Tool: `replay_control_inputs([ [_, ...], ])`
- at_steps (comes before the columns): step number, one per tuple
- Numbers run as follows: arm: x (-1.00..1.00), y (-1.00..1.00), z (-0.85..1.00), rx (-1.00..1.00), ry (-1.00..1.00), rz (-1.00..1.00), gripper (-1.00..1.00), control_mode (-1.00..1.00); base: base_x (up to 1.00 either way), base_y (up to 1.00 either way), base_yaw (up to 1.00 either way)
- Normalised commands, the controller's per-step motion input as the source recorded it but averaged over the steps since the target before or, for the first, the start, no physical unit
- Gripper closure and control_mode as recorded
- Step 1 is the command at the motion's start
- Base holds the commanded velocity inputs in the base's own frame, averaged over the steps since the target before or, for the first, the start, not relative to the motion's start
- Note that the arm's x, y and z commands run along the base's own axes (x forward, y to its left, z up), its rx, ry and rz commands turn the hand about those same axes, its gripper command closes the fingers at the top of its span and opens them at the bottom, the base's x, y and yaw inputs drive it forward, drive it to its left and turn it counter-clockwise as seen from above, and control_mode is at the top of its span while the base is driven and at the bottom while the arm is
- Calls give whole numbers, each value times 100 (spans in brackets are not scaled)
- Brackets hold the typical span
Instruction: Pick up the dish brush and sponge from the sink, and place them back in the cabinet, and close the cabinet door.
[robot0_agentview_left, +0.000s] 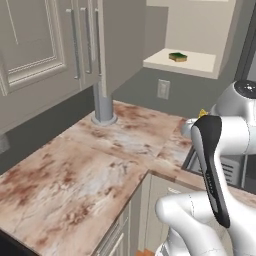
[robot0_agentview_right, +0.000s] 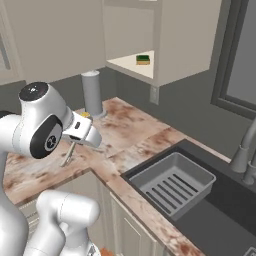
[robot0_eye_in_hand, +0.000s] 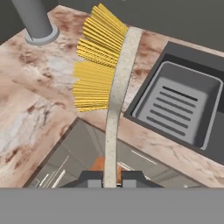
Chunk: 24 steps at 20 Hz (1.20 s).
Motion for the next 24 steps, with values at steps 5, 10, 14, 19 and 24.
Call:
replay_control_inputs([
  [5,0,0,0,0,0,0,100,100,53,17,8],
  [10,0,0,0,0,0,0,100,100,57,9,2],
  [14,0,0,0,0,0,0,100,100,44,3,0],
  [19,0,0,0,0,0,0,100,100,0,0,0],
  [24,0,0,0,0,0,0,100,100,0,0,0],
])
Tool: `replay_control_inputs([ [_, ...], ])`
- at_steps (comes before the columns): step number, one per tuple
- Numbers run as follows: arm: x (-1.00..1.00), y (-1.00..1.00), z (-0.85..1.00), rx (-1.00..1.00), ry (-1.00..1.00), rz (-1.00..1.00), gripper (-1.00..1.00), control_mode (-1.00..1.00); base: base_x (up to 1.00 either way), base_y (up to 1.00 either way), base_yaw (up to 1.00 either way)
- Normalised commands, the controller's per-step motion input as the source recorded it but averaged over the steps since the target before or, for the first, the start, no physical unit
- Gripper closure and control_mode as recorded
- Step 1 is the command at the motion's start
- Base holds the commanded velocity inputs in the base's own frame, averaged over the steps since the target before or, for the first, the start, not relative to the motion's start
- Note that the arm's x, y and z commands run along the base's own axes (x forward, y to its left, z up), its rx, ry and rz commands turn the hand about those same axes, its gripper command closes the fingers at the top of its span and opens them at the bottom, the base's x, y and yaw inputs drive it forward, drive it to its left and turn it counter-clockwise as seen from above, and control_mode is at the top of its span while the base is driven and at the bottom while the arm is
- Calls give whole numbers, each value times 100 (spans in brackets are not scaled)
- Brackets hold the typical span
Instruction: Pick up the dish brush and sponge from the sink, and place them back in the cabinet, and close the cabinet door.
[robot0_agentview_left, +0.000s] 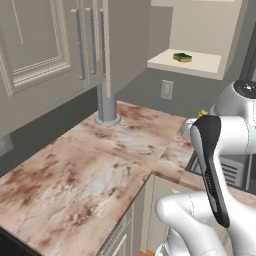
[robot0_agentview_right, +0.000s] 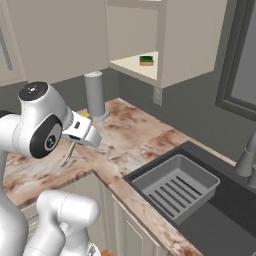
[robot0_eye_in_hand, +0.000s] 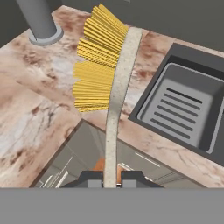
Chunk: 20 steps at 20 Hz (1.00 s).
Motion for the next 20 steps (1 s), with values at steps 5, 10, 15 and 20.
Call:
replay_control_inputs([
  [5,0,0,0,0,0,0,100,100,0,0,0],
  [10,0,0,0,0,0,0,100,-100,0,0,0],
  [15,0,0,19,0,0,0,100,-100,0,0,0],
  [20,0,0,41,-2,-3,0,100,-100,0,0,0],
])
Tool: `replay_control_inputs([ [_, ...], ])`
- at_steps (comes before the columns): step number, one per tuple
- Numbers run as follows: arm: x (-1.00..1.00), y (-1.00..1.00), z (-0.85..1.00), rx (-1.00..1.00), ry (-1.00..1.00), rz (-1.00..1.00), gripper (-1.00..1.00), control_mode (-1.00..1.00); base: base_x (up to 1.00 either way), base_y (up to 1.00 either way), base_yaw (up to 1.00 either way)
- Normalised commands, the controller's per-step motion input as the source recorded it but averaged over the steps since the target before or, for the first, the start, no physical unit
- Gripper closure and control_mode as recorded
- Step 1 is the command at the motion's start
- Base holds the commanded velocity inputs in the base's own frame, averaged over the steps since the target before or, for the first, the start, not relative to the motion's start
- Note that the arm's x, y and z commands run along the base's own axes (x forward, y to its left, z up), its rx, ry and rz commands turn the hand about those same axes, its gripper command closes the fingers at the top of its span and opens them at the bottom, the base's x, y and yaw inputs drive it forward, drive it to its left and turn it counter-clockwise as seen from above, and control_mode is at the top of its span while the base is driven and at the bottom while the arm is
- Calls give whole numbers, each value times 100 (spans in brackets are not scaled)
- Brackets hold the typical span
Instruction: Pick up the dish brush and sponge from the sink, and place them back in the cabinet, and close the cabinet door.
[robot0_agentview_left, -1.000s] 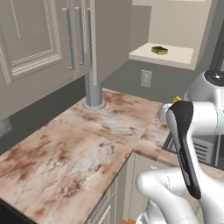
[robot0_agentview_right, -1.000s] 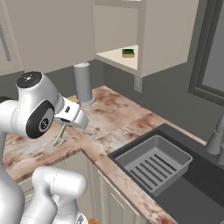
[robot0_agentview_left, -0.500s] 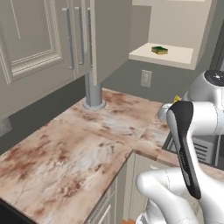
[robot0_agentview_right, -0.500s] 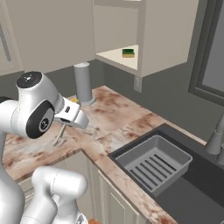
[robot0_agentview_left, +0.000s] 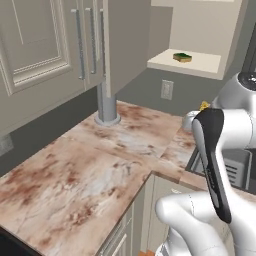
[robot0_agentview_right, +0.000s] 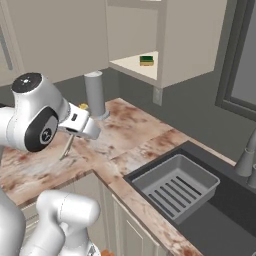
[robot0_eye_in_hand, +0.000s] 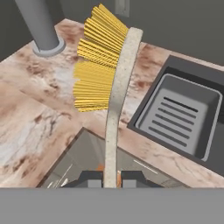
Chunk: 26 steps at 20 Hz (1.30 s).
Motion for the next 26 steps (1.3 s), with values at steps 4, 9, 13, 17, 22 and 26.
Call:
replay_control_inputs([
  [4,0,0,50,-5,-10,-3,100,-100,0,0,0],
  [9,0,3,50,-7,-14,-7,100,-100,0,0,0],
  [13,1,8,46,-9,-14,-11,100,-100,0,0,0],
  [17,13,3,36,-6,-12,-11,100,-100,0,0,0],
  [22,36,4,32,-4,-7,-10,100,-100,0,0,0],
  [26,44,8,30,-3,-1,-9,100,-100,0,0,0],
])
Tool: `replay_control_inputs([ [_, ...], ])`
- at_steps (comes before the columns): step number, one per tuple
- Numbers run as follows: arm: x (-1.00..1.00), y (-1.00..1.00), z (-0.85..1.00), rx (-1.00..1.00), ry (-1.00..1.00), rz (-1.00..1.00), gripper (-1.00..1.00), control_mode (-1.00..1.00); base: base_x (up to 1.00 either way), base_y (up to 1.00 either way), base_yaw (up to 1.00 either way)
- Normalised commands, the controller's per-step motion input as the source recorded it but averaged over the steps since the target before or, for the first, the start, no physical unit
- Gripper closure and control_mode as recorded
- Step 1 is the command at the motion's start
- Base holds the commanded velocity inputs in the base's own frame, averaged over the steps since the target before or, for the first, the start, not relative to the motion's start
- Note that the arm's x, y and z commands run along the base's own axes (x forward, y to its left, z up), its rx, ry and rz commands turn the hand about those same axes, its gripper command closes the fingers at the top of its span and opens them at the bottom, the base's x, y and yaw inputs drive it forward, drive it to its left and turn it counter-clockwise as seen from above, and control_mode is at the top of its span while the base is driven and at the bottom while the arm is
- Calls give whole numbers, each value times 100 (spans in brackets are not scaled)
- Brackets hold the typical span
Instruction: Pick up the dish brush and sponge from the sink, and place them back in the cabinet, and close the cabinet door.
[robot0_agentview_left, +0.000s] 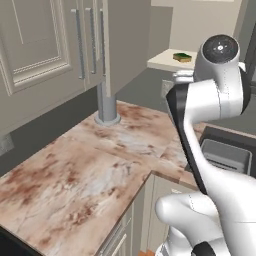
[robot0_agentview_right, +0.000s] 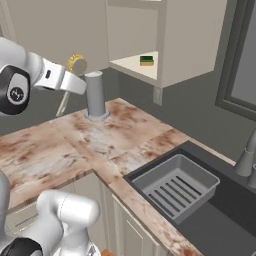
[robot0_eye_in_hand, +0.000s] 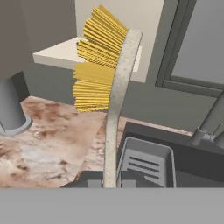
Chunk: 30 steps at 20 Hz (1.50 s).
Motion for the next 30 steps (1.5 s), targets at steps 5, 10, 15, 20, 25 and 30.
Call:
replay_control_inputs([
  [5,28,0,33,0,0,-6,100,-100,0,0,0],
  [10,13,-5,24,0,0,0,100,-100,0,0,0],
  [15,29,-1,3,0,-1,0,100,-100,0,0,0],
  [20,31,-4,0,0,0,0,100,-100,0,0,0],
  [25,21,-27,0,0,0,0,100,-100,0,0,0],
  [30,13,-34,0,0,-2,0,100,-100,0,0,0],
])
